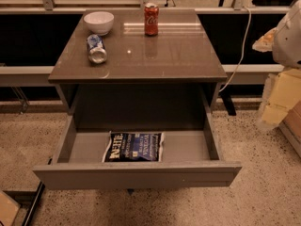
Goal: Pick blue chip bag from top drawer and place on counter
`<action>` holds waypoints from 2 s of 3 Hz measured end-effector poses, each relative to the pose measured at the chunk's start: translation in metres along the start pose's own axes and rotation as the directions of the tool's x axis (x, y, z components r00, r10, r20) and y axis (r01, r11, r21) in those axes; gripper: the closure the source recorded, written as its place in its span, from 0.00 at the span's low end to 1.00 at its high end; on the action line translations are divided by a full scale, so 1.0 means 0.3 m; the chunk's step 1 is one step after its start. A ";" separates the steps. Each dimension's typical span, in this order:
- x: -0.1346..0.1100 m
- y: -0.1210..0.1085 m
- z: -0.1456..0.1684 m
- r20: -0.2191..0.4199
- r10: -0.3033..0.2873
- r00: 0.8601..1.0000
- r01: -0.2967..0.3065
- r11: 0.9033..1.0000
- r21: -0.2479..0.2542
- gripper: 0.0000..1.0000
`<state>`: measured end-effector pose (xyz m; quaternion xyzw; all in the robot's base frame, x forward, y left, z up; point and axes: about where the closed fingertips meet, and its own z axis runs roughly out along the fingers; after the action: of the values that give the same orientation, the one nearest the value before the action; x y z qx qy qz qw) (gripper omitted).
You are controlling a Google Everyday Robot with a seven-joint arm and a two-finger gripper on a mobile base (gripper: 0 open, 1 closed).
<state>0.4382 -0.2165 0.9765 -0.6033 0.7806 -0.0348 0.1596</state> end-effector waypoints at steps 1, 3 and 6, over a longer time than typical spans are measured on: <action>-0.002 -0.001 0.000 0.002 0.001 1.000 -0.001 1.000 0.002 0.00; -0.012 -0.074 0.134 0.038 0.194 0.980 -0.194 0.981 0.005 0.00; -0.031 -0.140 0.293 0.028 0.382 0.924 -0.382 0.924 -0.015 0.00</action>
Offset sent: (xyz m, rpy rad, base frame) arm 0.0275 0.0075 -0.0260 0.0980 0.0151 -0.1502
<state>0.5048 -0.2067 0.9057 -0.4408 0.8808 0.0097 0.1727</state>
